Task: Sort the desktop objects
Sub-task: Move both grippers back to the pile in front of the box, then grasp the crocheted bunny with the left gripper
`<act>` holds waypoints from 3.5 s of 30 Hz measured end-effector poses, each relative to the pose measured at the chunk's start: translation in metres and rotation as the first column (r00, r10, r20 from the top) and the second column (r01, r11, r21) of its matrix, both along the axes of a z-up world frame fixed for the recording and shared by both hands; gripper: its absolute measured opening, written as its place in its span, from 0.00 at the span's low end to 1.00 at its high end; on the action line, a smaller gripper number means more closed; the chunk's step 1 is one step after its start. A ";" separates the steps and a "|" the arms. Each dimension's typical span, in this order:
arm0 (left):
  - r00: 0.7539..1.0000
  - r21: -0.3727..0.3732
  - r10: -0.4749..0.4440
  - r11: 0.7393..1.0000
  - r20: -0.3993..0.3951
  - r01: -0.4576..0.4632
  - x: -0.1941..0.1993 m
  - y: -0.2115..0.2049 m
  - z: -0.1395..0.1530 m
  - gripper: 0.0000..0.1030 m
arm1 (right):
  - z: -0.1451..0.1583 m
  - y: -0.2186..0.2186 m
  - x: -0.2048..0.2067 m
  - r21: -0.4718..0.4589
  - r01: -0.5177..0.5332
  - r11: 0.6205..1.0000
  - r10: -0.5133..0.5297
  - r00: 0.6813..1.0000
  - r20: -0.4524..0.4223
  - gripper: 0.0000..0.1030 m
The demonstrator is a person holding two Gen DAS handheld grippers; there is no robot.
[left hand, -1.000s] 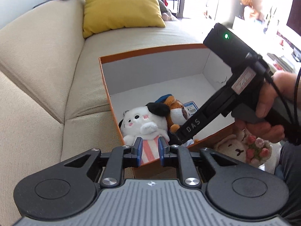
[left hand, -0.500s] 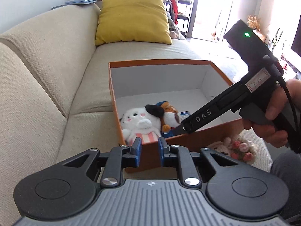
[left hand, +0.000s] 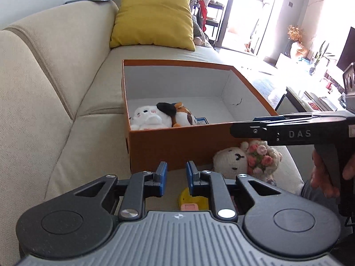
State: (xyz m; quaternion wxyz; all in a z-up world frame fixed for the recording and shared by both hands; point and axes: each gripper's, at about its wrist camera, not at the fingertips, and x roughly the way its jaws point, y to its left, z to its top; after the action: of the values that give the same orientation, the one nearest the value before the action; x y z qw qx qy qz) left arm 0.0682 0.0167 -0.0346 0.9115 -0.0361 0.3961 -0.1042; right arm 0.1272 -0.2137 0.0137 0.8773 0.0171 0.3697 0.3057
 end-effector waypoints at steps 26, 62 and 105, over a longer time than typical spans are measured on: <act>0.991 -0.028 -0.098 0.995 -0.092 0.096 0.000 -0.041 -0.020 0.20 | -0.041 -0.030 -0.047 -0.190 0.034 0.981 -0.025 0.999 0.047 0.54; 0.984 -0.130 0.003 0.991 -0.179 -0.027 -0.010 -0.008 -0.030 0.21 | -0.065 0.021 -0.043 0.025 -0.030 0.999 0.037 0.938 -0.344 0.57; 0.930 -0.198 0.199 0.943 -0.310 -0.268 0.038 -0.031 -0.051 0.66 | -0.085 0.023 -0.056 -0.010 -0.113 0.994 0.103 0.940 -0.324 0.04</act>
State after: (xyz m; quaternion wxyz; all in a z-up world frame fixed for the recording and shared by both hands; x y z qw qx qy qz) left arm 0.1059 -0.0141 -0.0856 0.8397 -0.2065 0.5011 -0.0344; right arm 0.0709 -0.1907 -0.0714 0.7868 0.0343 0.5132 0.3412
